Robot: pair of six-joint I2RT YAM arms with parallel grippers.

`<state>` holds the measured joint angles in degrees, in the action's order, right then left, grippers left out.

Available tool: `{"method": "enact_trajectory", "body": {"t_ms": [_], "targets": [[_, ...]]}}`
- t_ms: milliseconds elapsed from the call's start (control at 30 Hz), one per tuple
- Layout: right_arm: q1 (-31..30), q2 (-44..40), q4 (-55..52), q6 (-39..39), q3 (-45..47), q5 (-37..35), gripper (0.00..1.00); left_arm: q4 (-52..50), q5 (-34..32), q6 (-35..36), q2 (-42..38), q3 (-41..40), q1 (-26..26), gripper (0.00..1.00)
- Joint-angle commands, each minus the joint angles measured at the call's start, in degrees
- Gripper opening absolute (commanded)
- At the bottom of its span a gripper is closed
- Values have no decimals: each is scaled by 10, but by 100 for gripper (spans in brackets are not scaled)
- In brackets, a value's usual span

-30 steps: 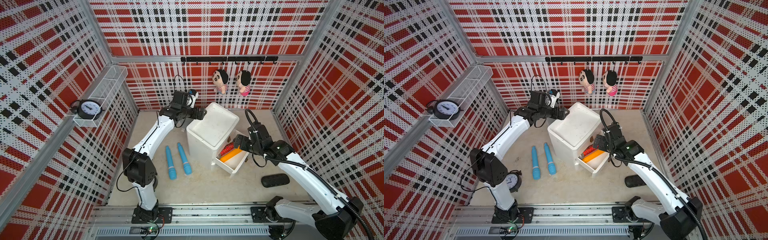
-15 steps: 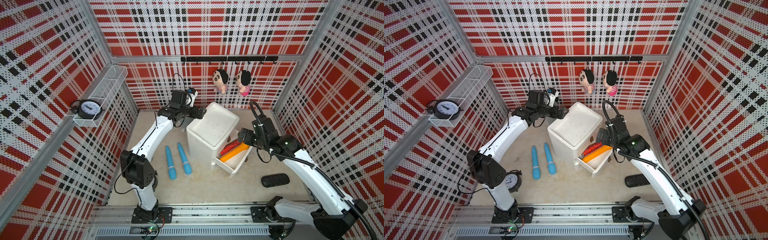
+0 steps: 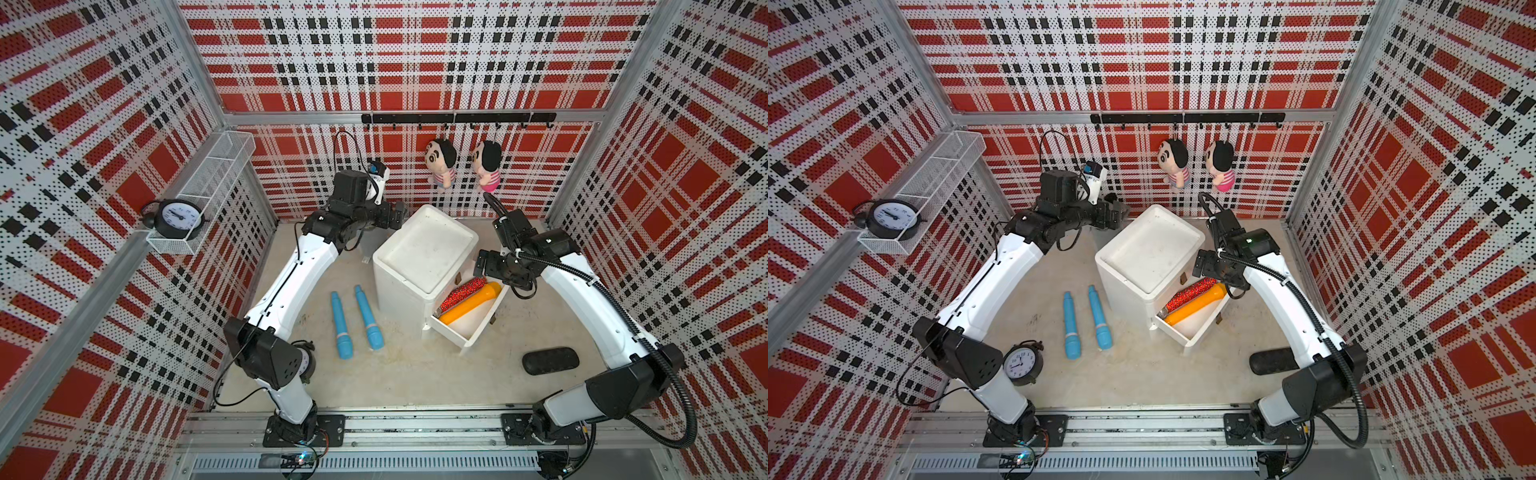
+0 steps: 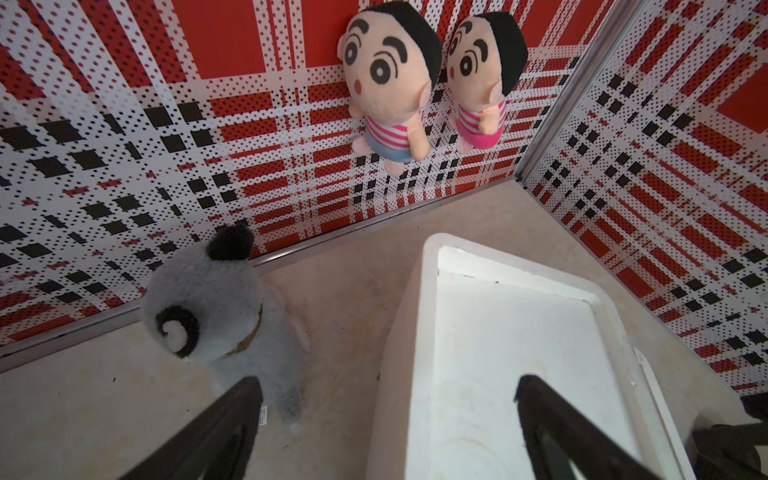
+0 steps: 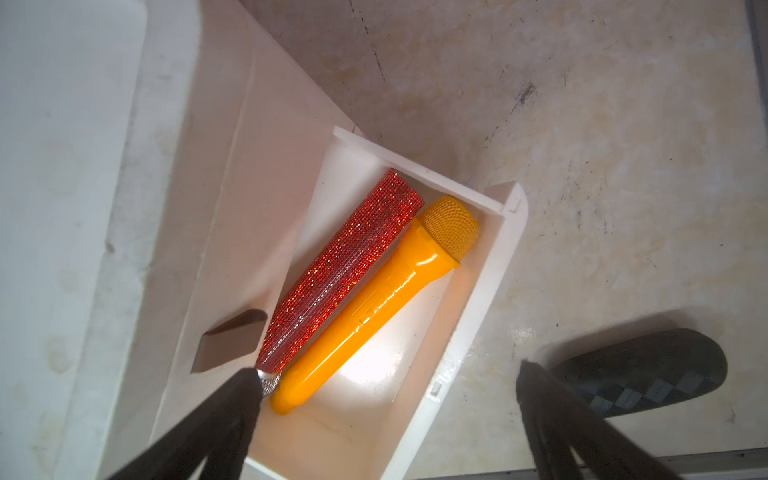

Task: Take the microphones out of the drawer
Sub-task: Pick up the microphone from the drawer.

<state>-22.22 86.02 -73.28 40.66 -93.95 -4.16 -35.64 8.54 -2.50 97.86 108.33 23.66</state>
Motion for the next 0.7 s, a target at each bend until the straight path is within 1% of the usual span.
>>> {"method": "enact_trajectory", "body": {"t_ms": [0, 100, 200, 267, 333, 400, 433, 467, 567, 633, 667], "targets": [[0, 18, -29, 36, -10, 46, 100, -6, -6, 7, -2, 11, 3, 98], [0, 27, -9, 76, 3, 71, 97, -5, -3, 6, 0, 7, 3, 98], [0, 19, 29, 119, 38, 79, 85, 0, -6, 8, -6, -4, 3, 98], [1, 3, 74, 152, 76, 88, 80, 4, -7, 7, -10, -12, 3, 98], [1, -20, 118, 191, 124, 86, 70, 5, -7, 8, -13, -15, 3, 98], [0, -37, 151, 218, 162, 90, 67, 6, -6, 9, -14, -17, 2, 98], [1, -42, 160, 227, 178, 90, 64, 7, -5, 9, -14, -18, 2, 98], [1, -45, 162, 234, 189, 86, 63, 7, -3, 8, -15, -20, 0, 98], [1, -37, 161, 239, 205, 80, 61, 13, 5, 5, -18, -26, -3, 98], [0, -27, 160, 238, 208, 80, 57, 18, 13, 2, -20, -31, -5, 98], [-1, -20, 160, 238, 207, 80, 56, 19, 16, 1, -20, -33, -7, 98]]}}
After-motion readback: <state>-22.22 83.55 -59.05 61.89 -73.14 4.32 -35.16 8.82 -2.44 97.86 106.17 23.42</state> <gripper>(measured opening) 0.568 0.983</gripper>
